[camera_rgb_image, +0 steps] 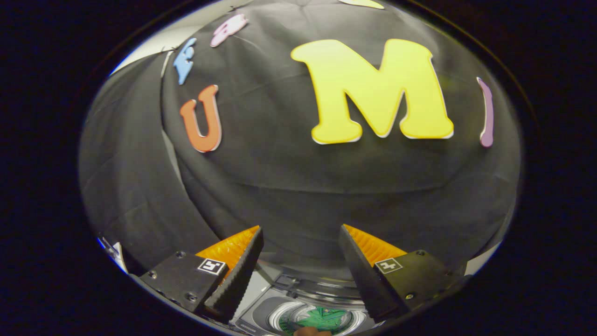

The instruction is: Put the clothes into the washing machine and then close the washing machine lid.

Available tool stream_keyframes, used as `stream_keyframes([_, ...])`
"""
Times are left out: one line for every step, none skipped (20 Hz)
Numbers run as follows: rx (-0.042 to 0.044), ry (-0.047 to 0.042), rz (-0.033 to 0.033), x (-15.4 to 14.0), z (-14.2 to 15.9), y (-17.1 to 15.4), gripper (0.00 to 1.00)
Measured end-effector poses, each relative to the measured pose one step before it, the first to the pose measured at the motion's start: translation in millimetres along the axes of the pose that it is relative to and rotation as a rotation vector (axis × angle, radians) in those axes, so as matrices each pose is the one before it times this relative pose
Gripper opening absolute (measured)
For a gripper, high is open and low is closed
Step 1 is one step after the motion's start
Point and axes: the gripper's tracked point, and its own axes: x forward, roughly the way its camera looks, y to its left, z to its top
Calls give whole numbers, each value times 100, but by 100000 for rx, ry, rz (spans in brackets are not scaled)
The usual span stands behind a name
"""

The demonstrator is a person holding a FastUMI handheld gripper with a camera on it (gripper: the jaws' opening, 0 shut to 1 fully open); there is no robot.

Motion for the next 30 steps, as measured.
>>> stream_keyframes([2129,1956,-2258,681,-505,-940,100])
stream_keyframes([2640,1349,-881,679,-517,-487,100])
stream_keyframes([2492,1410,-1469,647,-442,-732,100])
stream_keyframes([2260,1990,-2405,638,-520,-913,100])
stream_keyframes([1688,1736,-2295,415,-541,-614,100])
stream_keyframes([2146,1451,-2104,745,-375,-634,100])
stream_keyframes([2325,1403,-2220,835,-324,-981,100])
stream_keyframes([1778,1380,-1836,381,-438,-611,100])
stream_keyframes([2003,1022,-1583,207,-451,-498,100])
stream_keyframes([1023,1830,-603,306,-634,-208,100])
stream_keyframes([-1257,1288,-1455,133,-624,-177,100])
stream_keyframes([-4090,-51,-2252,210,-7,-273,100])
stream_keyframes([-5124,1583,-1959,98,-442,-80,100])
stream_keyframes([-6810,-1349,-320,188,122,119,100])
stream_keyframes([338,-163,548,142,-682,165,100])
stream_keyframes([735,-2133,375,-30,-64,176,100])
stream_keyframes([-1204,-974,335,-166,-74,-29,100])
stream_keyframes([10,-851,71,-116,205,71,100])
stream_keyframes([43,-105,13,-205,22,-70,100])
stream_keyframes([147,194,-135,11,-85,51,100])
stream_keyframes([-77,-226,-64,-39,25,-68,100])
stream_keyframes([98,-757,-134,-31,-62,15,100])
stream_keyframes([-467,-1088,158,-175,58,11,100])
stream_keyframes([-291,-1609,-19,-99,40,103,100])
stream_keyframes([-509,-2376,171,-219,166,-106,100])
stream_keyframes([-307,-1158,194,-302,-264,208,100])
stream_keyframes([-227,-950,-219,-245,-62,74,100])
stream_keyframes([-58,-814,-273,-91,-132,48,100])
stream_keyframes([-133,-616,-38,-152,-22,12,100])
stream_keyframes([-105,-499,-15,25,32,-15,100])
